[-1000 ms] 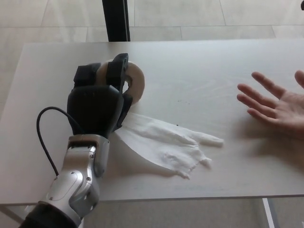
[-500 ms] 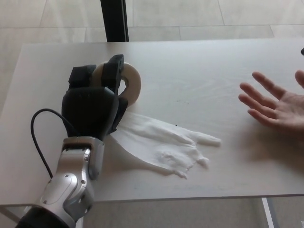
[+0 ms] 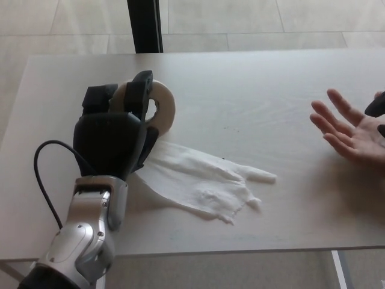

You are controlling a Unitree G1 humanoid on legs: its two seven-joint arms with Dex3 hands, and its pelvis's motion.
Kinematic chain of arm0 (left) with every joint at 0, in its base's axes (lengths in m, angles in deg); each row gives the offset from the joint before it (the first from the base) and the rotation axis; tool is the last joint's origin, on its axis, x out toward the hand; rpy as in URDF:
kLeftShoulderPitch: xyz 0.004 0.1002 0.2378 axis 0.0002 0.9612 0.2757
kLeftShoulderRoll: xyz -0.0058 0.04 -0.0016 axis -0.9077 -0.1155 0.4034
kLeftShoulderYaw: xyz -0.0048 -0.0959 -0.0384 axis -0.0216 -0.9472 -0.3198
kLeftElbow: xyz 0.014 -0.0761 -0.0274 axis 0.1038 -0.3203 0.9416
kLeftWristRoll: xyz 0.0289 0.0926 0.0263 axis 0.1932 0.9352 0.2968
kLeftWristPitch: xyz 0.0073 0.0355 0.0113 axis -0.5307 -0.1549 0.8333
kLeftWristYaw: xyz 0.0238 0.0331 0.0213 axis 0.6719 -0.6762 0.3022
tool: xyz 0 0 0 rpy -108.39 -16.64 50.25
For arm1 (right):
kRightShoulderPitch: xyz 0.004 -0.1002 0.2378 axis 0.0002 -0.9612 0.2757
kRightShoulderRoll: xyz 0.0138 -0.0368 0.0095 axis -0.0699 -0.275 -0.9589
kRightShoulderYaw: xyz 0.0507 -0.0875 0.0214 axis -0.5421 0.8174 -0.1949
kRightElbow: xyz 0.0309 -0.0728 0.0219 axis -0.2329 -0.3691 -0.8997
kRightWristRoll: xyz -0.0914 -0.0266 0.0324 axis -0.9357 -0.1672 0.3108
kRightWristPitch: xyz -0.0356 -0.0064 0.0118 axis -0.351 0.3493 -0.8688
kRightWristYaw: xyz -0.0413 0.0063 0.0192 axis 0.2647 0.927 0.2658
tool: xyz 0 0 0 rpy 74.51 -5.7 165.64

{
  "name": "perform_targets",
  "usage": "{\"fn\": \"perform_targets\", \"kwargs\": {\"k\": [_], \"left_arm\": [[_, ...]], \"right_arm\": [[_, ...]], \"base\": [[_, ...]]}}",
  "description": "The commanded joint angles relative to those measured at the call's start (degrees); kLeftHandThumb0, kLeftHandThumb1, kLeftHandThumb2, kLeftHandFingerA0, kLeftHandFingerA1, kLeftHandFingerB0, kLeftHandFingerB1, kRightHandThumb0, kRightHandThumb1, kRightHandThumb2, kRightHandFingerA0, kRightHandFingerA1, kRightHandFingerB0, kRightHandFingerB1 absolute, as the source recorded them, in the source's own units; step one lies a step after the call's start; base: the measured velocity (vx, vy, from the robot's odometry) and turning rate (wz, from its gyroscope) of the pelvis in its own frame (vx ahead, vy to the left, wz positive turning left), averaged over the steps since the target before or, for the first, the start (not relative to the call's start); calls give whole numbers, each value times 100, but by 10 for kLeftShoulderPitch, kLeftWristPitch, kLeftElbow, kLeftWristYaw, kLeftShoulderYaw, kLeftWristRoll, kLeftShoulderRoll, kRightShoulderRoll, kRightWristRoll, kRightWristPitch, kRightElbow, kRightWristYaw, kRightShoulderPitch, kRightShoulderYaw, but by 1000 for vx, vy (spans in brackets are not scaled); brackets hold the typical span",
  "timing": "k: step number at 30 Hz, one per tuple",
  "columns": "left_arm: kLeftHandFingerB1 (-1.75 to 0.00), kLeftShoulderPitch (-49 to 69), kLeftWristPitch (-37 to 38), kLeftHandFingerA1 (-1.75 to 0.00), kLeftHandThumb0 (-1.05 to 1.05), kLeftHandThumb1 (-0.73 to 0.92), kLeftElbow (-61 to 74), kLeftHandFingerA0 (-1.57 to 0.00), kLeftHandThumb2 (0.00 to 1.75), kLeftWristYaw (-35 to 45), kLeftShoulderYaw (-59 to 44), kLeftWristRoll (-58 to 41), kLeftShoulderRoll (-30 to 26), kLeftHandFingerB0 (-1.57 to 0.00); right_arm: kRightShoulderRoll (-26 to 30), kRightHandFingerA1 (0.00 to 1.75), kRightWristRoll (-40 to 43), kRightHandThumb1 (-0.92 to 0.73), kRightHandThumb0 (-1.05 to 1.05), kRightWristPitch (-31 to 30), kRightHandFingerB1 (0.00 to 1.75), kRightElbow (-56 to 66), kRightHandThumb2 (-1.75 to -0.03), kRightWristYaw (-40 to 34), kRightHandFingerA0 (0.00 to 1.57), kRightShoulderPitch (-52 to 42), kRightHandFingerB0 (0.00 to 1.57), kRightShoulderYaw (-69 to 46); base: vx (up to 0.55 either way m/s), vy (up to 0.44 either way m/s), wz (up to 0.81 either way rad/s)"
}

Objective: A toilet paper roll is kept in the middle of the desk infront of the robot. The robot places its left hand on the top of the toilet paper roll to hold it still and uses its right hand to tear off a piece of toilet paper from it and hands the paper to a person

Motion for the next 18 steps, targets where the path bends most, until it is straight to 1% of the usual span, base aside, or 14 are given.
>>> {"fn": "perform_targets", "kwargs": {"k": [1, 2, 3, 4, 5, 6, 7, 8, 9, 10, 11, 12, 15, 18], "left_arm": [[-55, 73, -72, -65, -36, 74, -50, -3, 79, 142, -5, -21, -45, -13], [-55, 75, -69, -65, -36, 72, -50, -2, 82, 138, -7, -22, -46, -13], [-55, 77, -67, -66, -35, 72, -51, -4, 79, 135, -7, -23, -47, -14], [-56, 79, -63, -62, -38, 63, -53, -9, 96, 129, -7, -22, -48, -14], [-56, 79, -62, -68, -35, 71, -55, -3, 81, 127, -6, -22, -47, -13], [-55, 81, -60, -73, -35, 70, -56, -1, 83, 127, -6, -24, -46, -13], [-57, 81, -59, -59, -32, 55, -56, -6, 108, 125, -6, -24, -45, -12], [-57, 82, -59, -59, -32, 55, -56, -6, 108, 125, -6, -24, -45, -12], [-57, 82, -58, -59, -32, 55, -57, -6, 108, 125, -5, -23, -45, -12], [-57, 83, -58, -58, -32, 56, -57, -5, 108, 125, -4, -23, -45, -12], [-57, 85, -58, -58, -31, 54, -55, -6, 108, 126, -5, -25, -44, -13], [-55, 85, -57, -66, -34, 70, -55, -4, 82, 125, -6, -27, -43, -14], [-55, 85, -61, -65, -32, 69, -52, -5, 85, 127, -7, -27, -43, -14], [-54, 83, -63, -65, -32, 69, -52, -5, 85, 130, -7, -25, -43, -14]], "right_arm": [[61, 57, -277, -63, -48, 89, 35, -6, -60, 136, 34, 71, 39, 103], [62, 50, -289, -48, -62, 80, 45, 3, -83, 142, 11, 76, 22, 109], [62, 41, -294, -63, -61, 77, 33, 9, -61, 145, 9, 78, 27, 111], [63, 36, -295, -49, -69, 76, 46, 16, -85, 147, 3, 78, 16, 110], [67, 26, -300, -52, -70, 75, 45, 27, -89, 145, 1, 79, 15, 108], [68, 26, -307, -69, -70, 79, 30, 30, -61, 136, 0, 80, 22, 108], [69, 6, -312, -60, -87, 83, 39, 31, -91, 131, 0, 81, 15, 107], [69, 6, -314, -60, -87, 83, 39, 31, -91, 132, 0, 81, 15, 107], [69, 3, -315, -70, -75, 82, 31, 33, -66, 131, 0, 80, 17, 106], [69, 0, -321, -58, -84, 80, 35, 38, -84, 122, 0, 78, 13, 104], [68, 4, -336, -67, -105, 72, 25, 41, -101, 103, 0, 77, 9, 103], [69, 0, -346, -56, -92, 60, 24, 49, -90, 96, 0, 77, 7, 100], [75, 0, -353, -62, -103, 53, 14, 68, -97, 107, 0, 82, 9, 87], [75, 0, -359, -64, -105, 55, 14, 70, -99, 102, 0, 84, 10, 76]], "base": [[0, 0, 0], [0, 0, 0], [0, 0, 0], [0, 0, 0], [0, 0, 0], [0, 0, 0], [0, 0, 0], [0, 0, 0], [0, 0, 0], [0, 0, 0], [0, 0, 0], [0, 0, 0], [0, 0, 0], [0, 0, 0]]}}
